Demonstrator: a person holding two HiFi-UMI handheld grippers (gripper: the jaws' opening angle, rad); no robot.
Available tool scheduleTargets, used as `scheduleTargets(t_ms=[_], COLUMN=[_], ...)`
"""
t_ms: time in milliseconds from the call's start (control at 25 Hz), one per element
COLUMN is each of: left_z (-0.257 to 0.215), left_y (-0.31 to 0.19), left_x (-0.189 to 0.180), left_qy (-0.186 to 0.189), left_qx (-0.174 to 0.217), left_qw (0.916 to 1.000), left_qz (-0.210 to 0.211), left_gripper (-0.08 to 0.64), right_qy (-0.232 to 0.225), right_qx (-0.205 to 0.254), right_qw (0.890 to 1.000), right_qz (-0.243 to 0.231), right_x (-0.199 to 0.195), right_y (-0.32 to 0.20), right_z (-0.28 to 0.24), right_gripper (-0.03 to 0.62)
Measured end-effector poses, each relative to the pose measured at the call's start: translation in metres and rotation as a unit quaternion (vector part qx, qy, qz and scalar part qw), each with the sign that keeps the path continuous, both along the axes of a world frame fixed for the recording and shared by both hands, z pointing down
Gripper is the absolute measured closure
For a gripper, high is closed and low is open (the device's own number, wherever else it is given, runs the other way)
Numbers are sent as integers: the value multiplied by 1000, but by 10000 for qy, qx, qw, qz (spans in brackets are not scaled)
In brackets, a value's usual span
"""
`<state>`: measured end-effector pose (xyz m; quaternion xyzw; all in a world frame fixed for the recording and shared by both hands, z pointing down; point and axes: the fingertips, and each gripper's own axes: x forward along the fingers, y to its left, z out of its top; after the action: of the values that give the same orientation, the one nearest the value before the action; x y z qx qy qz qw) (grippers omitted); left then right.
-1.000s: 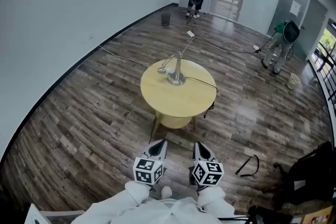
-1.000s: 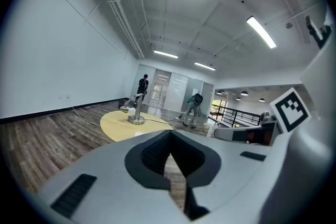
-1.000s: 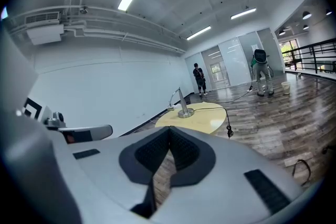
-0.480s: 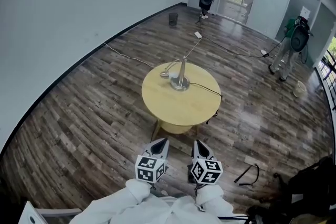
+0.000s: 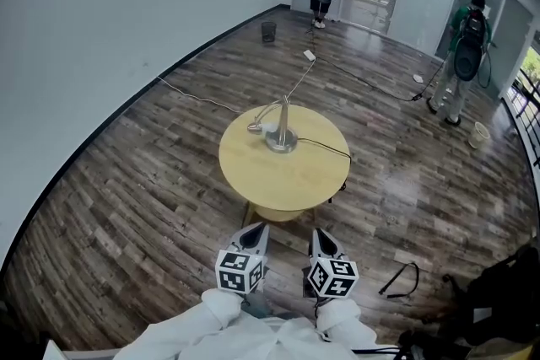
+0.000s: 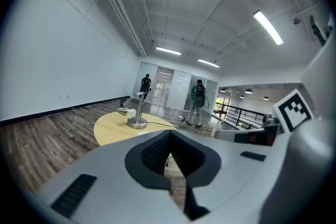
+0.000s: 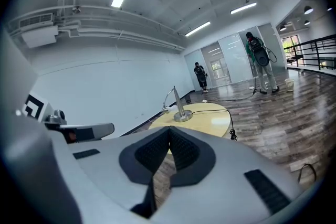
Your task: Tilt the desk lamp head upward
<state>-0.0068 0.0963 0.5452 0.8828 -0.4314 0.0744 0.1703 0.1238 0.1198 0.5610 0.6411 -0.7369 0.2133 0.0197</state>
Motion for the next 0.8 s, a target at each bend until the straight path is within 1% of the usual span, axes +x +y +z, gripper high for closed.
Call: scheduleTargets(t_ms=[320, 800], left_z=[5, 6], left_y=[-36, -127], left_x=[15, 22], left_qy=[-32, 5], left_qx=[14, -9], left_qw=[9999, 9999], left_qz=[143, 155], left_gripper=[558, 558], right_qy=[22, 25], right_qx=[70, 54], right_qw=[9999, 9999], right_qz=[117, 81], right_x=[15, 17], right_y=[-37, -123], right_z=[-2, -1], right_gripper=[578, 578])
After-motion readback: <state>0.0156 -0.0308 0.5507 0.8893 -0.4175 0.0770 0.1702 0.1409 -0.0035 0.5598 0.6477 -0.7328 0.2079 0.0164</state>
